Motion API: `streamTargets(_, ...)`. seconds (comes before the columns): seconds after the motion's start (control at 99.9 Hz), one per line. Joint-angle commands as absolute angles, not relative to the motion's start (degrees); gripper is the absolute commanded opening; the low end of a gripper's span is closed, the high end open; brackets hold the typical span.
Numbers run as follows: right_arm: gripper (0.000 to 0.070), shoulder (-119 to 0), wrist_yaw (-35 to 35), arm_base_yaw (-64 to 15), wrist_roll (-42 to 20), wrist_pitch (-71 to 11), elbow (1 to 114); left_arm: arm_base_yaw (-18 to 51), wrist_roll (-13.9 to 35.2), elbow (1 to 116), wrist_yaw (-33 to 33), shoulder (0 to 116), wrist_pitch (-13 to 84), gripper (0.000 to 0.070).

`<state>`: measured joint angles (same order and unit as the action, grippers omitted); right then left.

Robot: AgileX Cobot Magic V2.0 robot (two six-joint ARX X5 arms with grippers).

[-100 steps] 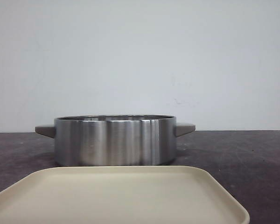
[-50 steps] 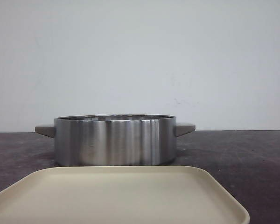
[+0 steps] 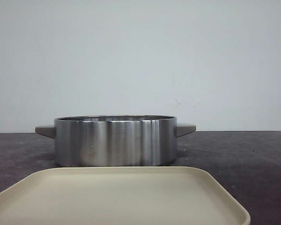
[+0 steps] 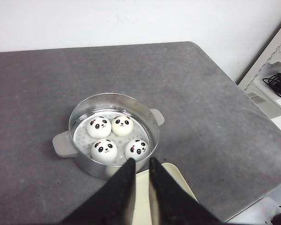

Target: Steam buns

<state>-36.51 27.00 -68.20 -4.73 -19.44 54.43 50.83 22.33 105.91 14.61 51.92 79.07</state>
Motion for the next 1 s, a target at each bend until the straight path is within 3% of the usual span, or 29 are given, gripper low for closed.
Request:
streamTargets(0.0, 0.0016, -36.8, 27.0, -68.7, -4.4, -18.9, 55.4, 51.4, 22.8, 106.8, 14.5, 52.2, 78.4, 0.0)
streamTargets(0.22, 0.0016, -30.6, 22.7, -57.0, -5.0, -18.5, 50.3, 51.4, 22.8, 106.8, 14.5, 52.3, 78.4, 0.0)
streamTargets(0.421, 0.0016, -16.8, 4.5, -32.0, -3.1, -7.0, 27.4, 51.4, 22.8, 106.8, 14.6, 52.2, 78.4, 0.0)
streamTargets(0.591, 0.0016, -5.5, 0.1, -16.6, -4.1, -2.1, 10.7, 51.4, 22.8, 106.8, 14.6, 52.1, 78.4, 0.0)
streamTargets(0.791, 0.0016, -0.2, -1.6, -11.2, -4.3, 0.5, 0.5, 51.4, 22.8, 106.8, 14.6, 52.1, 78.4, 0.0)
streamTargets(0.991, 0.0016, -0.2, -8.3, -10.2, -4.1, -8.1, 0.7, 51.4, 22.8, 106.8, 14.6, 51.9, 78.4, 0.0)
